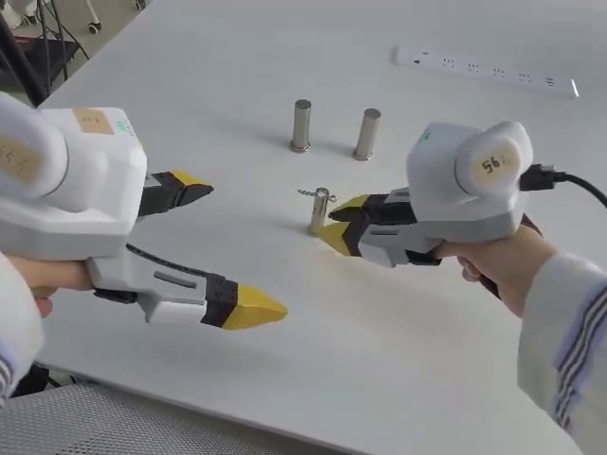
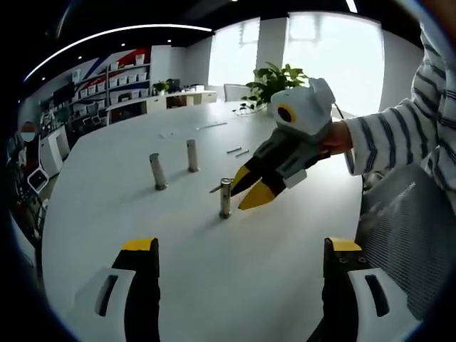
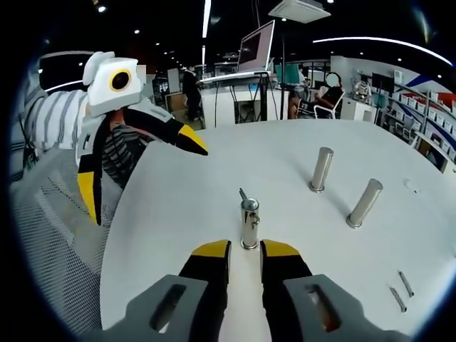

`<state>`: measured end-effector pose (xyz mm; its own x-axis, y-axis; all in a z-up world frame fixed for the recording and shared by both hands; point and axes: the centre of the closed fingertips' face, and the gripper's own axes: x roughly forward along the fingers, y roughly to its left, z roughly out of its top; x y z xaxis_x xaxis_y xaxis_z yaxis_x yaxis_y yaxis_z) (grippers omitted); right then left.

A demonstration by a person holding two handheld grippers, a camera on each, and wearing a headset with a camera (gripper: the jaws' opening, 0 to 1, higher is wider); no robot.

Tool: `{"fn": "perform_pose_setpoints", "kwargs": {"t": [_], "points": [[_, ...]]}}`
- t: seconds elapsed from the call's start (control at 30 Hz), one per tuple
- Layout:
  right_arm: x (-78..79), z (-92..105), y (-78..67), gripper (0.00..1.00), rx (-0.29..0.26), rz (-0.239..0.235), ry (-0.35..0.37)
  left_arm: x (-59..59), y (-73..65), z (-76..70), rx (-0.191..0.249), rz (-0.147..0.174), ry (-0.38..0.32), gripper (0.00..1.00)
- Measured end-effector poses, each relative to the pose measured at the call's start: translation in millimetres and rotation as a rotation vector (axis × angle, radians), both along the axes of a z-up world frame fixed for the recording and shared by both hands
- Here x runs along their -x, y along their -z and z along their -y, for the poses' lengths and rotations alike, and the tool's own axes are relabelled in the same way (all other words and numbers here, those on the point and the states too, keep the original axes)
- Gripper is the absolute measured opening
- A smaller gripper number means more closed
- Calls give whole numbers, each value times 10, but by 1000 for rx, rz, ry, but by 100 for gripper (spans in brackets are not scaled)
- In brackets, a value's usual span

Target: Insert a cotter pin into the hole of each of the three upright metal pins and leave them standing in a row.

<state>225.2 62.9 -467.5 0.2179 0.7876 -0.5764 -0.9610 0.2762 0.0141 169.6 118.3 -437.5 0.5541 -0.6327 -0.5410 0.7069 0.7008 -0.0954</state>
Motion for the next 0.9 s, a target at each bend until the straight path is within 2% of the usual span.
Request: {"fn": "perform_pose_setpoints", "kwargs": {"t": [0.13, 0.27, 0.4, 0.57, 0.77, 0.9], "points": [[91, 165, -171, 23, -36, -4, 17, -18, -59, -8, 15, 10, -7, 95], [196, 369, -370, 38, -72, -6, 38, -39, -128, -10, 34, 19, -15, 95], [304, 560, -465, 55, -95, -43, 103, -35, -162, 12, 40, 20, -9, 95], [452, 740, -470, 69, -69, -41, 156, -18, -174, 21, 28, 19, 1, 95], [521, 912, -474, 73, -81, -66, 271, -18, -218, -19, 29, 24, 7, 96], [550, 995, -429, 81, -102, -102, 332, -68, -220, -108, 32, 28, 5, 96]]}}
